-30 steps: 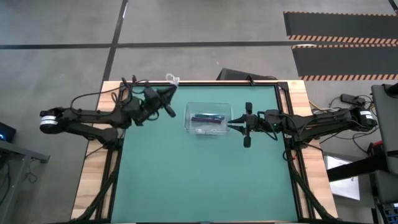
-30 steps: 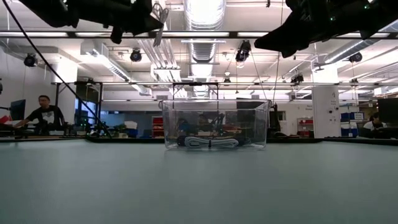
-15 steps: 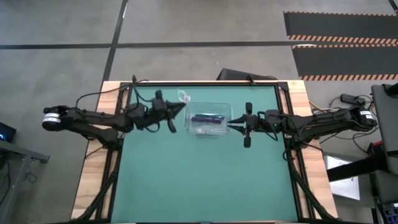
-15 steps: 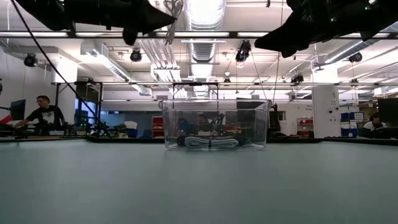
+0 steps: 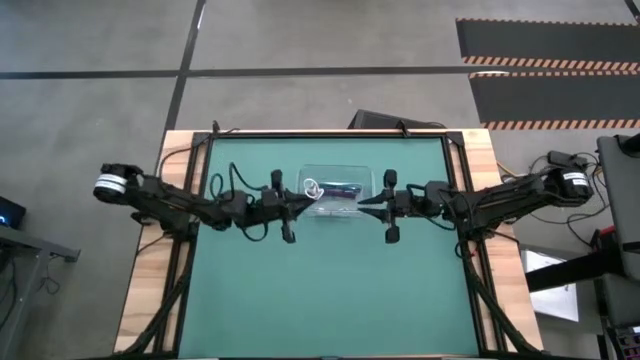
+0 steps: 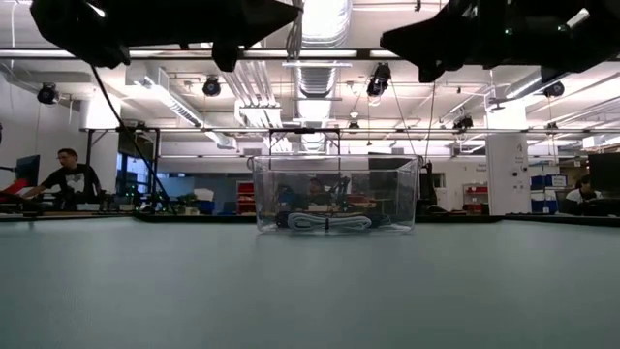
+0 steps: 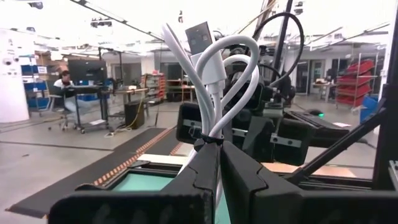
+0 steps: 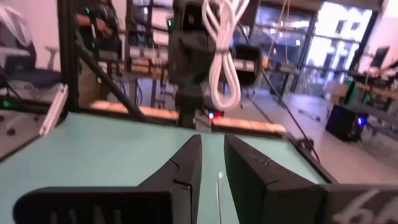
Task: Pick and place USB-C Cables
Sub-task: Put the white charger cable into the transparent container
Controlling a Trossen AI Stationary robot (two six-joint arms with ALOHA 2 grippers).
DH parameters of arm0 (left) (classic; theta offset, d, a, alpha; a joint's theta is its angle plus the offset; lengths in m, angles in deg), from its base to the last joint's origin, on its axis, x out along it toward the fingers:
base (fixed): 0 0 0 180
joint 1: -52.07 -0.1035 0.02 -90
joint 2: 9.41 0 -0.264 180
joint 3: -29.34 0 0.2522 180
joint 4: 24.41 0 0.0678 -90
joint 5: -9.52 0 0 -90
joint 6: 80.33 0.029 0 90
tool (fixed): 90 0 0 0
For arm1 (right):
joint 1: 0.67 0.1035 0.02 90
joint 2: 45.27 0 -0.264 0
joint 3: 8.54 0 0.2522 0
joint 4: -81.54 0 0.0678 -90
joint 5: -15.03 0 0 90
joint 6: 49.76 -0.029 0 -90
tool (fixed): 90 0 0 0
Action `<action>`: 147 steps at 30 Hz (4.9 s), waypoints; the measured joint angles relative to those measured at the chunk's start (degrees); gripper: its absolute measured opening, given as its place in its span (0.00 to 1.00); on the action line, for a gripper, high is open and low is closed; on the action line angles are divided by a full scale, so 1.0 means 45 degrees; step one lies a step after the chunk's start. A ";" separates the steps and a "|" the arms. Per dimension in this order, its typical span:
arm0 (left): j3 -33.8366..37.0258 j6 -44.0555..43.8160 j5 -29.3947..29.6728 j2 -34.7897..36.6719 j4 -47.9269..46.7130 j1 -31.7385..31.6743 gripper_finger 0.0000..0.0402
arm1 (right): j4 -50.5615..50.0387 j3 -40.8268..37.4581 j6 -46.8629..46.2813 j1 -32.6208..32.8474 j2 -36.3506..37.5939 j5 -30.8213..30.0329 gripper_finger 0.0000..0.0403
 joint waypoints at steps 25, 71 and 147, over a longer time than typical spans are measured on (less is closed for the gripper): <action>-0.0141 -0.0068 0.0094 -0.1610 0.1586 0.0065 0.00 | 0.3296 0.0005 -0.0587 0.0003 -0.1804 0.0040 0.15; -0.0141 -0.0081 0.0075 -0.1605 0.1542 0.0084 0.00 | 0.3377 0.1964 -0.1187 0.0134 -0.3446 -0.0420 0.45; -0.0785 -0.1010 -0.0115 -0.2145 0.1114 0.0143 0.44 | -0.3649 0.4522 -0.0419 0.0134 -0.2368 -0.0398 0.06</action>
